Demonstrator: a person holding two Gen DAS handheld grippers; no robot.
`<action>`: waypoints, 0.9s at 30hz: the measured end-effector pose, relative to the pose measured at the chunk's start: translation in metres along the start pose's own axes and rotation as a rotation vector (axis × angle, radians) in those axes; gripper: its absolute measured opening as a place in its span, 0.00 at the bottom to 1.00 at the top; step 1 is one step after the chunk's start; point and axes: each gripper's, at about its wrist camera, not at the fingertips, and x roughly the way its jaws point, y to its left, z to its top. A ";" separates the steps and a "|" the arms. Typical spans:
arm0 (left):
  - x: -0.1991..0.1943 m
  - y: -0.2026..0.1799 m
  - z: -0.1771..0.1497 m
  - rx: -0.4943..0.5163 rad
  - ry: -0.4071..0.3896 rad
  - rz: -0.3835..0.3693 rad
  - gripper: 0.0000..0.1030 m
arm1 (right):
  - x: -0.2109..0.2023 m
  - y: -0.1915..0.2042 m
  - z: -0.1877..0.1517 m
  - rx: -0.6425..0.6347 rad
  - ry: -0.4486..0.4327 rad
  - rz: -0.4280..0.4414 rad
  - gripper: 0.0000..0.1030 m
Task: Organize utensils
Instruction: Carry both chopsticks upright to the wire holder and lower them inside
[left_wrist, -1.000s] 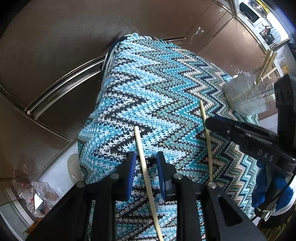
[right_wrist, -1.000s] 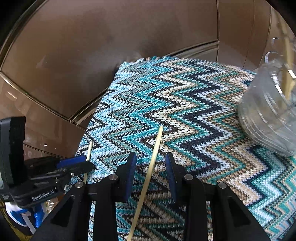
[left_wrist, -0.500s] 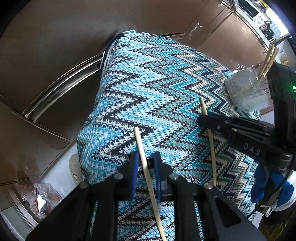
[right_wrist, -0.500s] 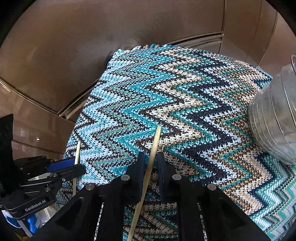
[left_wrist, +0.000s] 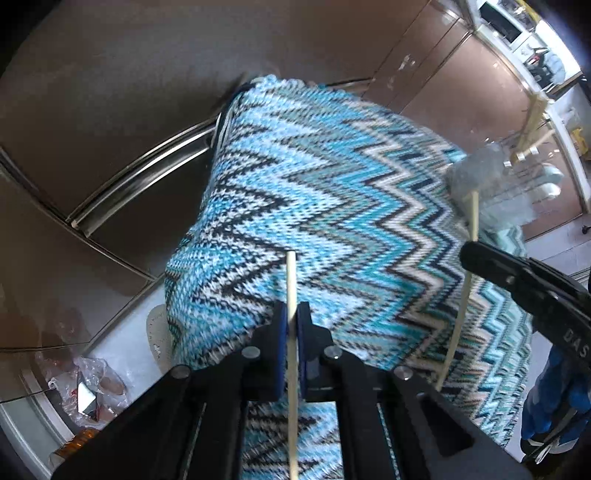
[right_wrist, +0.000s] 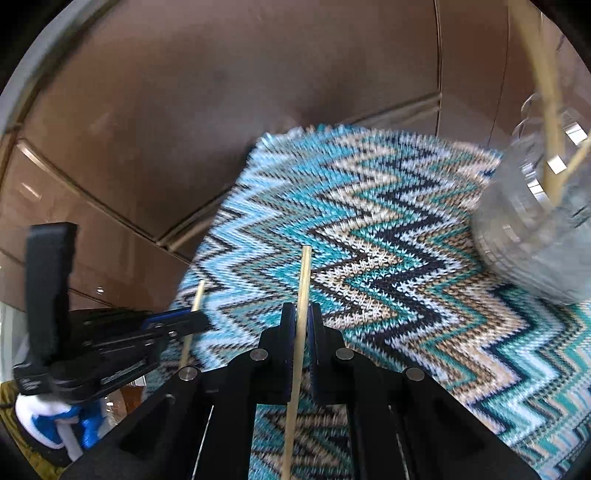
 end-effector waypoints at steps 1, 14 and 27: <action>-0.006 -0.002 -0.003 0.003 -0.016 -0.002 0.05 | -0.009 0.003 -0.002 -0.014 -0.022 -0.006 0.06; -0.089 -0.025 -0.051 0.044 -0.231 -0.064 0.05 | -0.117 0.054 -0.082 -0.151 -0.286 -0.173 0.05; -0.154 -0.062 -0.111 0.098 -0.376 -0.153 0.05 | -0.190 0.079 -0.149 -0.204 -0.436 -0.307 0.05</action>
